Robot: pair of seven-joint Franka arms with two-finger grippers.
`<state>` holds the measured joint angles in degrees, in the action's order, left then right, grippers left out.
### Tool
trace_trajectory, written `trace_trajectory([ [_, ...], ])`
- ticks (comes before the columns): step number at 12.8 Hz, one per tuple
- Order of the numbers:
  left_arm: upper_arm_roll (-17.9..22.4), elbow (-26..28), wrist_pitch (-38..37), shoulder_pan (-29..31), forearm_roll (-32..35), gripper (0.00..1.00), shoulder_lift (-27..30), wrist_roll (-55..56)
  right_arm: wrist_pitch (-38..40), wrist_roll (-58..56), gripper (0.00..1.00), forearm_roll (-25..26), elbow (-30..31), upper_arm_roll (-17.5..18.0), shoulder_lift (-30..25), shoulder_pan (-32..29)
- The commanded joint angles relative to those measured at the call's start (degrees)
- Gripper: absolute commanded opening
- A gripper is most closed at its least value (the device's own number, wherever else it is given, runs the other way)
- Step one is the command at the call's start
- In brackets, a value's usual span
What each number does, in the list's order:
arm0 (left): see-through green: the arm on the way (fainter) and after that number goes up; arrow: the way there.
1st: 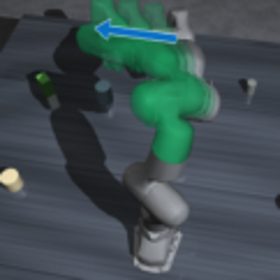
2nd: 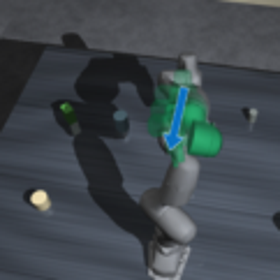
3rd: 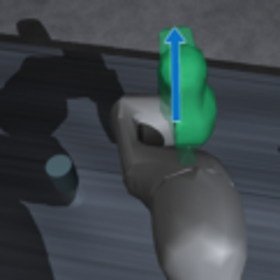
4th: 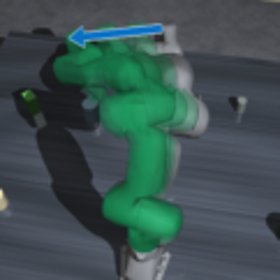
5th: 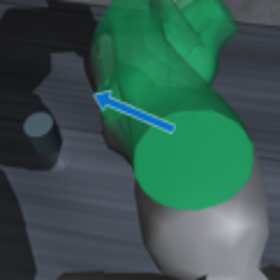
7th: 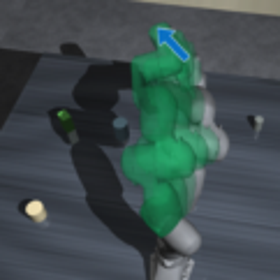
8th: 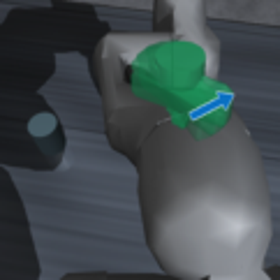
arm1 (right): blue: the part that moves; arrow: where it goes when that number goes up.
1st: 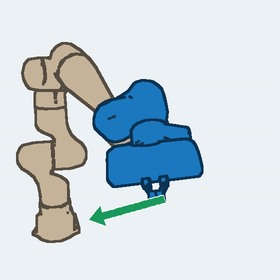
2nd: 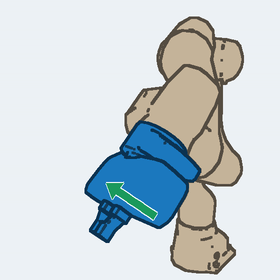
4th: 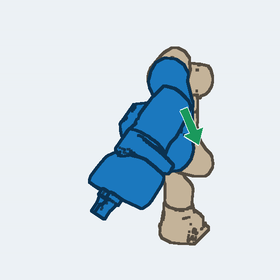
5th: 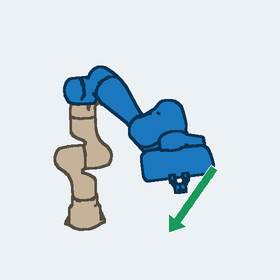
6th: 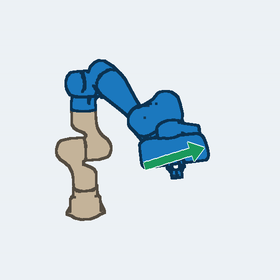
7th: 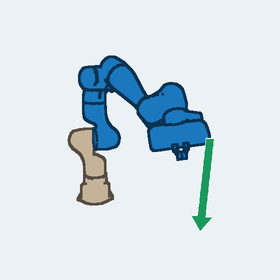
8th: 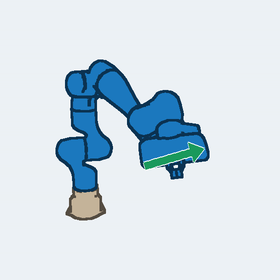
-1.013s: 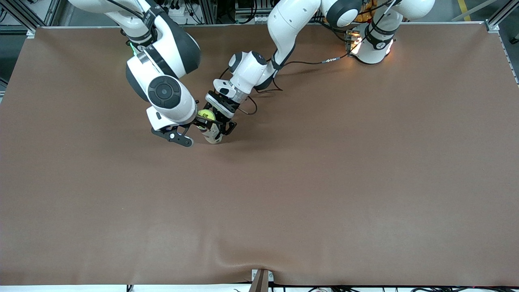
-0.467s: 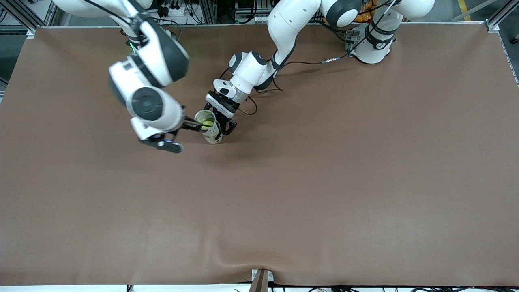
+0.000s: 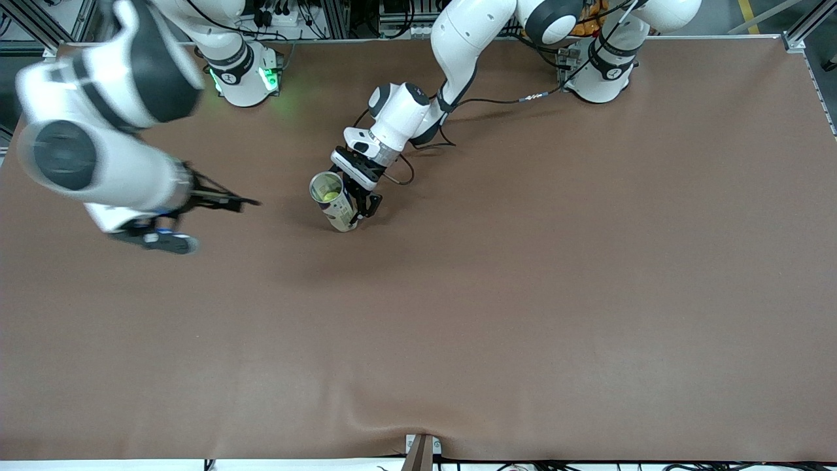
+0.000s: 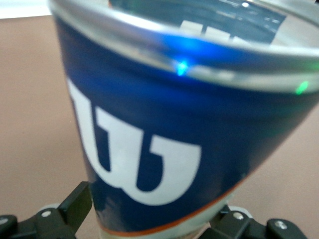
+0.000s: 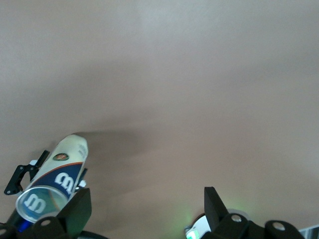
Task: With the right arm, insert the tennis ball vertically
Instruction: 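Withdraw the right gripper while the left gripper lowers the can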
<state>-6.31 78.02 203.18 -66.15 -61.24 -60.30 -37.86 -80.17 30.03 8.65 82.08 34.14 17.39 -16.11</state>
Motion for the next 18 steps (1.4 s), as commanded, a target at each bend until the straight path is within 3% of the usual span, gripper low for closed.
trace_trajectory([
  [1, 0.0, -0.4, -1.6, -0.4, -1.3, 1.0, 0.9, 0.7, 2.4, -3.5, 1.0, 0.8, -4.0, 0.9, -1.0, -3.8],
  [4, -0.2, 2.5, -3.0, -0.3, -1.3, 1.0, 3.0, 0.7, 2.4, -6.6, 1.0, 2.9, -9.1, 0.7, -1.3, -4.9],
  [8, 0.2, 8.8, -6.3, 0.3, -1.2, 1.0, 7.6, 0.4, 1.7, -27.7, 1.0, 3.7, -15.1, 0.7, -0.9, -8.1],
  [14, 2.2, 14.7, -10.2, 0.6, -0.9, 1.0, 11.5, 0.0, -1.4, -28.4, 1.0, 3.6, -16.4, -2.0, -1.0, -6.8],
  [15, 2.7, 16.4, -12.1, 0.6, -0.8, 1.0, 12.8, 0.0, -1.0, -28.4, 1.0, 3.7, -16.4, -4.3, -1.0, -4.0],
  [17, 4.3, 19.5, -15.3, 0.6, -0.6, 1.0, 15.6, 0.0, -0.7, -28.5, 1.0, 2.5, -16.7, -18.1, -1.1, 7.9],
  [18, 5.3, 20.8, -17.6, 0.5, -0.5, 1.0, 16.8, -0.2, -0.7, -28.5, 1.0, 0.6, -17.1, -22.6, -1.4, 11.5],
])
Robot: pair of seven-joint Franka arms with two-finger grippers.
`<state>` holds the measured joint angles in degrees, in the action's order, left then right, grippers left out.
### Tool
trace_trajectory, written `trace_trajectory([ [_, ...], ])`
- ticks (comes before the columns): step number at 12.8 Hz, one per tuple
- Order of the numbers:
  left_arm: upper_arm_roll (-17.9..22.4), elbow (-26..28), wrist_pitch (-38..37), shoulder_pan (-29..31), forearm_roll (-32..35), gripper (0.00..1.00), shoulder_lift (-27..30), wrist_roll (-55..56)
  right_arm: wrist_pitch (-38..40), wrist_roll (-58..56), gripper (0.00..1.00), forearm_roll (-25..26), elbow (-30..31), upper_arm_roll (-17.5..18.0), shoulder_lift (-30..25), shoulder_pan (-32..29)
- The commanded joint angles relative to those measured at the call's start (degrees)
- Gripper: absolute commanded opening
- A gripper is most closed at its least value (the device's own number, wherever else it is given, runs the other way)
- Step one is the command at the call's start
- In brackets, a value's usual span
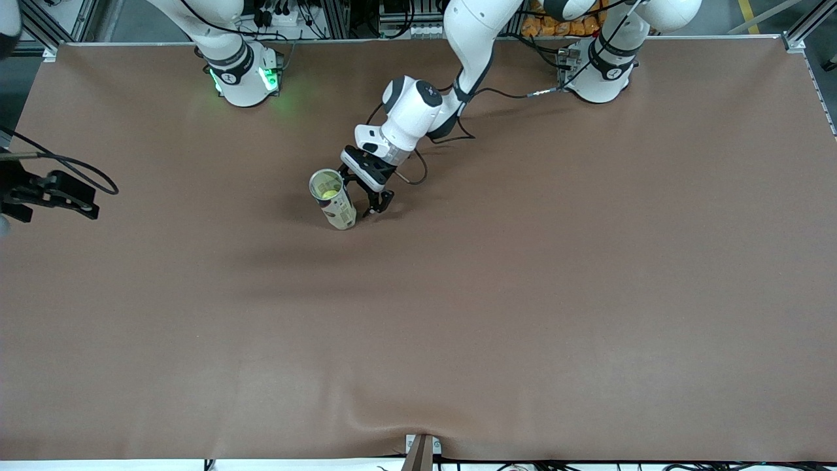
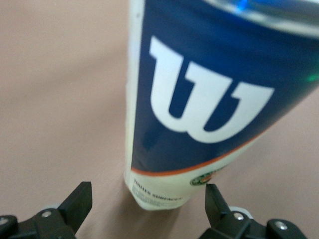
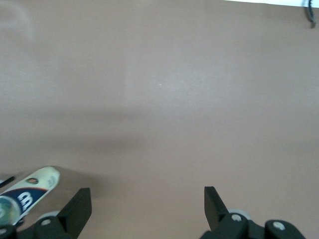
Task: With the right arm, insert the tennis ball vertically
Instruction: 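Open the left gripper and release the upright can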
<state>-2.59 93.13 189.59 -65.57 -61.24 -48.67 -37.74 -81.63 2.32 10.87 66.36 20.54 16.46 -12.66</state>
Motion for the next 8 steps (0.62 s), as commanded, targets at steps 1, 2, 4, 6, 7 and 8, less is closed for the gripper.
trace_trajectory([
  [1, 3.0, 6.6, -6.2, -0.3, -0.5, 1.0, 6.2, -1.4, 0.5, -0.9, 1.0, -4.0, -1.1, -12.9, -1.7, 10.2],
  [2, 3.7, 7.3, -8.1, -0.3, -0.5, 1.0, 7.0, -1.9, 0.2, -0.9, 1.0, -7.0, -0.4, -15.8, -2.7, 11.9],
  [4, 7.2, 7.4, -14.5, -0.5, -0.2, 1.0, 8.9, -2.0, -0.8, -0.9, 1.0, -8.6, 3.8, -18.3, -5.7, 13.5],
  [6, 11.1, 7.4, -22.4, -0.3, 4.3, 1.0, 11.5, -1.8, -4.8, -0.7, 1.0, -8.5, 10.4, -18.7, -10.0, 14.9],
  [7, 13.0, 7.3, -26.3, -0.3, 4.9, 1.0, 12.6, -1.7, -6.2, -0.7, 1.0, -8.5, 13.0, -19.0, -11.8, 15.5],
  [8, 15.2, 7.2, -30.2, -0.3, 6.5, 1.0, 13.6, -1.8, -6.9, -0.4, 1.0, -8.5, 16.1, -19.8, -13.9, 16.9],
])
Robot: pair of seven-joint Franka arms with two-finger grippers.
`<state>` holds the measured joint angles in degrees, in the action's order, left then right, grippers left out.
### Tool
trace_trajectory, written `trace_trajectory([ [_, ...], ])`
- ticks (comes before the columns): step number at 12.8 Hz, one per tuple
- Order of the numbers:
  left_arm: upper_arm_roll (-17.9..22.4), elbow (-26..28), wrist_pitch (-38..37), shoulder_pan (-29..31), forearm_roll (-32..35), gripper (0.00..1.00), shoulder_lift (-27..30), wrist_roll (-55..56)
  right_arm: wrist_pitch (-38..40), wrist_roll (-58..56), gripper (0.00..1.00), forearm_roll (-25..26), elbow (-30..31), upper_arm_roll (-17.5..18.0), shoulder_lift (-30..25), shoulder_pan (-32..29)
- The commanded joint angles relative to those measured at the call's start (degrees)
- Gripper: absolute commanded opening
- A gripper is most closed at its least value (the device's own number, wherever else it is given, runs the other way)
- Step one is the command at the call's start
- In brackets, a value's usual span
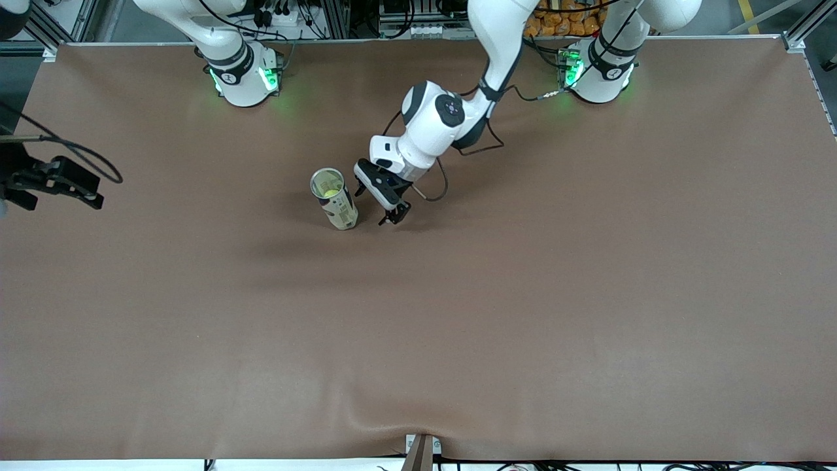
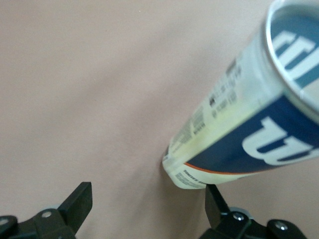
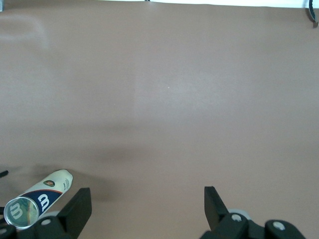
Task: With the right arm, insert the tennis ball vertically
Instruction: 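Open the left gripper and release the upright can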
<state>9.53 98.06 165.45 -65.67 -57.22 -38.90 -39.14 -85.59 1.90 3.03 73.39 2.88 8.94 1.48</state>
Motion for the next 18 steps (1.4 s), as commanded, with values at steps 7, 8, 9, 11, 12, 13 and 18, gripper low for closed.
trace_trajectory([
  [7, 18.2, -7.2, -37.8, 0.0, 14.3, 1.0, 7.1, 6.4, -4.4, -0.5, 1.0, -1.4, 12.3, -12.2, -8.5, 12.0],
  [8, 20.1, -7.3, -40.2, 0.1, 14.5, 1.0, 7.9, 9.3, -4.4, -0.5, 1.0, -1.4, 12.4, -12.2, -8.5, 12.1],
  [9, 22.8, -7.4, -43.5, 0.0, 15.1, 1.0, 8.6, 10.7, -4.1, -0.3, 1.0, -1.3, 12.0, -12.1, -8.4, 12.5],
  [11, 27.6, -10.3, -51.2, 0.1, 18.7, 1.0, 8.8, 11.5, -2.0, -0.3, 1.0, -0.8, 8.9, -11.8, -6.5, 12.7],
  [12, 30.1, -12.3, -55.0, 0.4, 21.2, 1.0, 8.5, 11.4, -1.0, -0.2, 1.0, -0.4, 8.4, -11.8, -6.0, 13.1],
  [13, 31.7, -12.8, -57.2, 0.9, 22.5, 1.0, 8.6, 11.3, -0.6, -0.3, 1.0, -0.1, 8.3, -11.8, -6.0, 13.1],
  [18, 32.8, -16.8, -66.0, 9.1, 33.0, 1.0, 8.8, 11.5, 0.0, -0.7, 1.0, -0.2, 7.9, -12.0, -5.8, 12.4],
])
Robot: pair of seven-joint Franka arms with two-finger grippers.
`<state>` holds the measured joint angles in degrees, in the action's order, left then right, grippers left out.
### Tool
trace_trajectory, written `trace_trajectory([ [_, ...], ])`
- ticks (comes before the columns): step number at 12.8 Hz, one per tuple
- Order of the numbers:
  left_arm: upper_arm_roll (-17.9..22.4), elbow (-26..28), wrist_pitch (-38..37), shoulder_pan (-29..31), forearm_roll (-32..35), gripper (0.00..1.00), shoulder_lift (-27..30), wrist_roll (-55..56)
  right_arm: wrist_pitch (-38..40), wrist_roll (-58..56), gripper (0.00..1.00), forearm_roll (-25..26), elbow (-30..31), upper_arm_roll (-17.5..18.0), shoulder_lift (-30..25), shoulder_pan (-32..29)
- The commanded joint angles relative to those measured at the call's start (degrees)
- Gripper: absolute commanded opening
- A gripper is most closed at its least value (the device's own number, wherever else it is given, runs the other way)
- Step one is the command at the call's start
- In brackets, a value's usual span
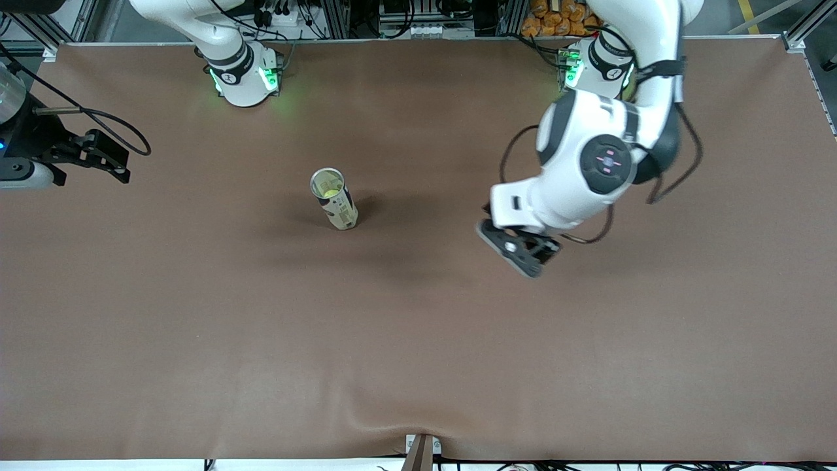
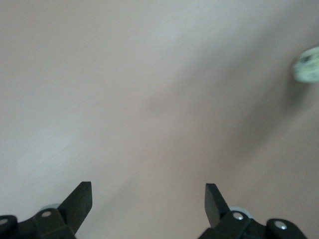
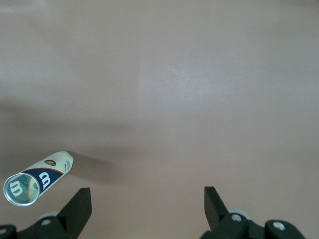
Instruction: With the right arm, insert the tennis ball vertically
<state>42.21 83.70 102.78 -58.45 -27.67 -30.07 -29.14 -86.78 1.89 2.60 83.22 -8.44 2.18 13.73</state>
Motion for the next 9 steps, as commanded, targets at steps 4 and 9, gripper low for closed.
trace_trajectory([
  [4, 7.6, -2.4, -10.0, 3.5, 3.9, 1.0, 0.6, 4.2, 2.5, -0.5, 1.0, 0.7, -2.0, -0.9, 0.8, 0.2],
  [9, 10.2, -2.3, -16.6, 4.0, 11.8, 1.0, 8.6, 13.8, 6.7, -0.6, 1.0, 5.5, -3.4, -0.5, 0.7, 1.1],
])
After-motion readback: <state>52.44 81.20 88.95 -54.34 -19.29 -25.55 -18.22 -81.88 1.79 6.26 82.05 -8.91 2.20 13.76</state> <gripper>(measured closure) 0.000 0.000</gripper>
